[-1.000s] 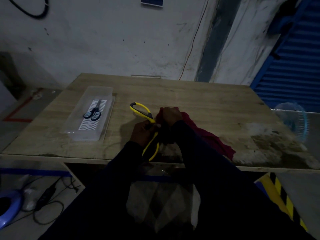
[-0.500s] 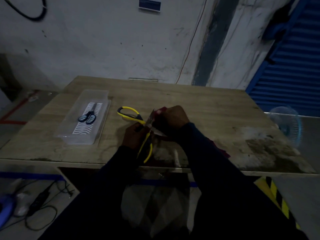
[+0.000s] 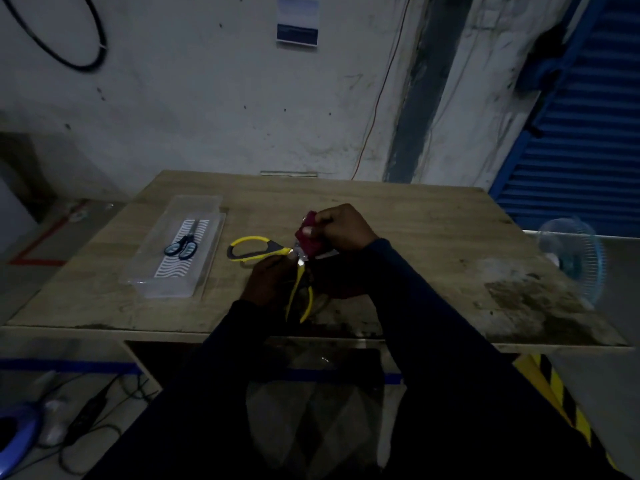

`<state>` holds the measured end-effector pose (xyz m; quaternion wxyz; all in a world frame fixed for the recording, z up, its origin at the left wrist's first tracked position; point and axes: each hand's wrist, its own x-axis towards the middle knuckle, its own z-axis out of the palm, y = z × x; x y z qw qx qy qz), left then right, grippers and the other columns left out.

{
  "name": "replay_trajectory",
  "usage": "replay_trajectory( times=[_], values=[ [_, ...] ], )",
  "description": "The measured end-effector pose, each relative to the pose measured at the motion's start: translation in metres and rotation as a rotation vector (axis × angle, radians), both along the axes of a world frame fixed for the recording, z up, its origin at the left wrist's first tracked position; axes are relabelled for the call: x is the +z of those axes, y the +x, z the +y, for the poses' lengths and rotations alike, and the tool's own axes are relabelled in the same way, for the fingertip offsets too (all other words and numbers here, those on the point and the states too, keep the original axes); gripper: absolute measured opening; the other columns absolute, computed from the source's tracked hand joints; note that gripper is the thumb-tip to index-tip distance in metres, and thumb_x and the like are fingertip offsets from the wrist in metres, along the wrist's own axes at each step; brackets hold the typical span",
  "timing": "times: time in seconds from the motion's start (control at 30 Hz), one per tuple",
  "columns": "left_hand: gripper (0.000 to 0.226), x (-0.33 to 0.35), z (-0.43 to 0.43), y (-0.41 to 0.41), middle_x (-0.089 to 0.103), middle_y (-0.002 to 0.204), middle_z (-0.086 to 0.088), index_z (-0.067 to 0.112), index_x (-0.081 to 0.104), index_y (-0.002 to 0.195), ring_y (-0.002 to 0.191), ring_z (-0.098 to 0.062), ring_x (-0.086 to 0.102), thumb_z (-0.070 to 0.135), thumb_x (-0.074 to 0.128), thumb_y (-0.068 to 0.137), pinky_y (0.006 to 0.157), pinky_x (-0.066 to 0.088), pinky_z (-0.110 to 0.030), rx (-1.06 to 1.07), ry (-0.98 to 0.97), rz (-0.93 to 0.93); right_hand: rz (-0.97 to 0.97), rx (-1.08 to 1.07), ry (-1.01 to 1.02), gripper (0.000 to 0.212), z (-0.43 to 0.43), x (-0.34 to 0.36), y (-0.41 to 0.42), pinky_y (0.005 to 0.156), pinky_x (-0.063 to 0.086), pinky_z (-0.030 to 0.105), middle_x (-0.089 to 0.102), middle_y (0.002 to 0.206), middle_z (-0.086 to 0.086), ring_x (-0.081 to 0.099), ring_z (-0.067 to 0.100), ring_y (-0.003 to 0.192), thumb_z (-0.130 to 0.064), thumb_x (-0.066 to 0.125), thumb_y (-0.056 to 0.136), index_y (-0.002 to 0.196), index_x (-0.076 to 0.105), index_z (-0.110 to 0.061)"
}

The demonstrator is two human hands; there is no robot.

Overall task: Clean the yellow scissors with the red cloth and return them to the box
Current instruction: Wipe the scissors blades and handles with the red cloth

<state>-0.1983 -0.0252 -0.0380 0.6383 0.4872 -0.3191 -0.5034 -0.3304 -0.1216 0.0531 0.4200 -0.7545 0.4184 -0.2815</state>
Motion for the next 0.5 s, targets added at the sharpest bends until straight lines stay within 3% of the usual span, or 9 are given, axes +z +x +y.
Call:
replay_trajectory(
  times=[0.07, 0.17, 0.27, 0.33, 0.43, 0.5],
  values=[
    [0.013, 0.006, 0.003, 0.003, 0.062, 0.077, -0.01, 0.016, 0.064, 0.087, 0.065, -0.024, 0.06, 0.028, 0.067, 0.085, 0.061, 0.045, -0.032, -0.075, 0.007, 0.079, -0.045, -0.003, 0.045, 0.009, -0.003, 0.001, -0.003, 0.063, 0.049, 0.015, 0.069, 0.075, 0.006, 0.06, 0.0, 0.061, -0.012, 0.076, 0.081, 0.087, 0.077, -0.006],
    [0.021, 0.016, 0.005, 0.002, 0.069, 0.077, -0.004, 0.016, 0.066, 0.089, 0.065, -0.018, 0.067, 0.031, 0.068, 0.076, 0.063, 0.051, -0.03, -0.097, 0.041, 0.027, -0.082, 0.005, 0.087, 0.011, -0.005, 0.001, -0.008, 0.074, 0.053, 0.027, 0.072, 0.079, 0.008, 0.065, 0.011, 0.072, -0.014, 0.077, 0.079, 0.088, 0.078, -0.007],
    [0.014, 0.017, 0.003, 0.003, 0.069, 0.082, -0.006, 0.013, 0.067, 0.091, 0.068, -0.014, 0.069, 0.024, 0.058, 0.094, 0.07, 0.053, -0.033, -0.014, -0.035, -0.115, -0.128, 0.013, 0.173, 0.004, -0.003, -0.004, -0.011, 0.067, 0.054, 0.024, 0.073, 0.072, 0.002, 0.067, 0.011, 0.067, -0.013, 0.076, 0.08, 0.083, 0.079, -0.012],
    [0.02, 0.012, 0.001, 0.006, 0.068, 0.082, -0.011, 0.006, 0.067, 0.095, 0.072, -0.023, 0.066, 0.022, 0.057, 0.097, 0.071, 0.053, -0.038, 0.027, -0.089, -0.195, -0.161, -0.018, 0.148, 0.008, -0.003, -0.009, -0.011, 0.072, 0.055, 0.029, 0.073, 0.07, -0.002, 0.067, 0.013, 0.07, -0.014, 0.074, 0.081, 0.076, 0.079, -0.018],
    [0.032, 0.009, 0.003, 0.008, 0.065, 0.076, -0.016, -0.011, 0.059, 0.104, 0.064, -0.025, 0.062, 0.02, 0.057, 0.097, 0.062, 0.051, -0.032, 0.045, -0.09, -0.146, -0.453, -0.384, 0.145, 0.014, -0.011, -0.01, -0.016, 0.066, 0.054, 0.031, 0.069, 0.07, 0.001, 0.062, 0.014, 0.065, -0.015, 0.067, 0.085, 0.074, 0.075, -0.015],
    [0.032, 0.009, 0.006, 0.01, 0.064, 0.079, -0.016, -0.008, 0.059, 0.108, 0.063, -0.025, 0.061, 0.021, 0.058, 0.096, 0.062, 0.051, -0.032, 0.021, -0.085, -0.067, -0.584, -0.58, 0.175, 0.019, -0.018, -0.01, -0.024, 0.065, 0.054, 0.034, 0.065, 0.072, 0.006, 0.06, 0.017, 0.068, -0.023, 0.064, 0.087, 0.072, 0.071, -0.012]
  ],
)
